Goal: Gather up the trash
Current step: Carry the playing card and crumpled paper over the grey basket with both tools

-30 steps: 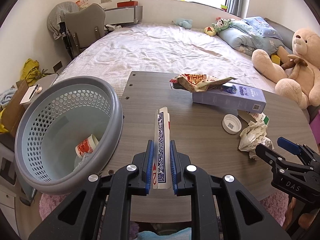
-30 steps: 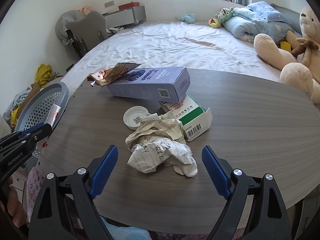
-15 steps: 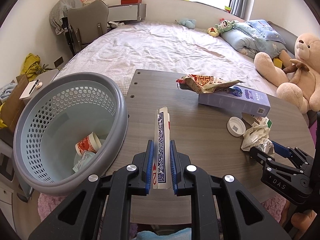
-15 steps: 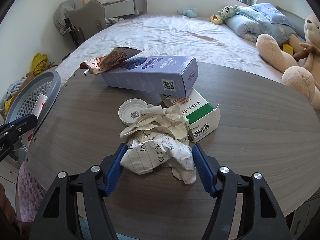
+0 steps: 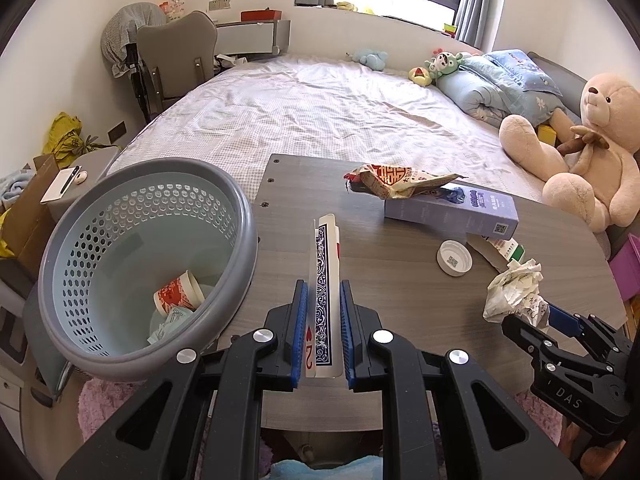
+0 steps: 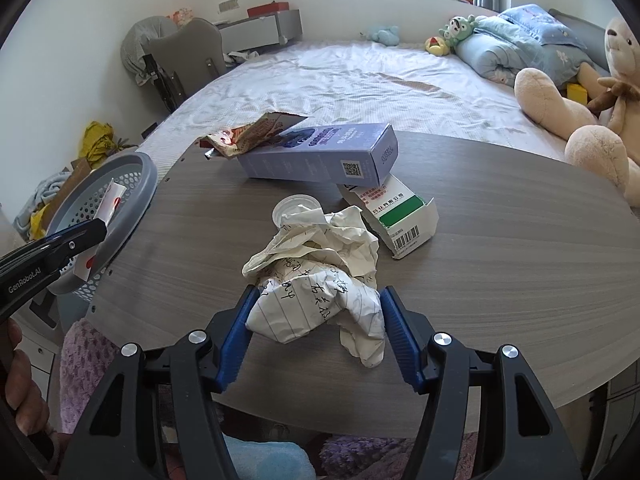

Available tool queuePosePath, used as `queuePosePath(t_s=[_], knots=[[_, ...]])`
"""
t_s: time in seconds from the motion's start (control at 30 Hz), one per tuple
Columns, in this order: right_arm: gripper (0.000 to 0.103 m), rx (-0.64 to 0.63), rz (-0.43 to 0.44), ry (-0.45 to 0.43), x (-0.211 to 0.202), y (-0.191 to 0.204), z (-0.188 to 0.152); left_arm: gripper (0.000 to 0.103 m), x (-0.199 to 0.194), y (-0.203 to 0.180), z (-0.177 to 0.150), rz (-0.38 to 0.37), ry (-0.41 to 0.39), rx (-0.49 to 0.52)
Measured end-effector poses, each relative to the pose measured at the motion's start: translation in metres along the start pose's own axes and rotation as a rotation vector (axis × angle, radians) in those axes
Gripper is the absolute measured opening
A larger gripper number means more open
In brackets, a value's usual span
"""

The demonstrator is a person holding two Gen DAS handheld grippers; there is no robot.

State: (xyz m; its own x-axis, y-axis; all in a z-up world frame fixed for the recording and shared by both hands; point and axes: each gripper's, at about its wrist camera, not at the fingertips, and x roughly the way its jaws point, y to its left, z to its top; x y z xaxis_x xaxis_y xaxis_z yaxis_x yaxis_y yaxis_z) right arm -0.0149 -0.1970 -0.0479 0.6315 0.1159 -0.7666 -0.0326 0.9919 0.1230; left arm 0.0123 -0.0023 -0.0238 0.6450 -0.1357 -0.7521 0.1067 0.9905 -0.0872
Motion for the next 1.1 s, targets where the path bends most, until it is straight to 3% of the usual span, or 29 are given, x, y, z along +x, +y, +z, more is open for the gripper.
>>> queuePosePath(t_s=[0.53,1.1], knots=[[0.06,-0.092,0.119,-0.054,-0.008,0.063,0.028,0.016,-0.025,0.049,0.005,0.029,-0.05,-0.081],[0.061,-0.2,0.255,0.013,0.05,0.165,0.068,0.016,-0.003,0.148,0.014,0.206,-0.012,-0.17]])
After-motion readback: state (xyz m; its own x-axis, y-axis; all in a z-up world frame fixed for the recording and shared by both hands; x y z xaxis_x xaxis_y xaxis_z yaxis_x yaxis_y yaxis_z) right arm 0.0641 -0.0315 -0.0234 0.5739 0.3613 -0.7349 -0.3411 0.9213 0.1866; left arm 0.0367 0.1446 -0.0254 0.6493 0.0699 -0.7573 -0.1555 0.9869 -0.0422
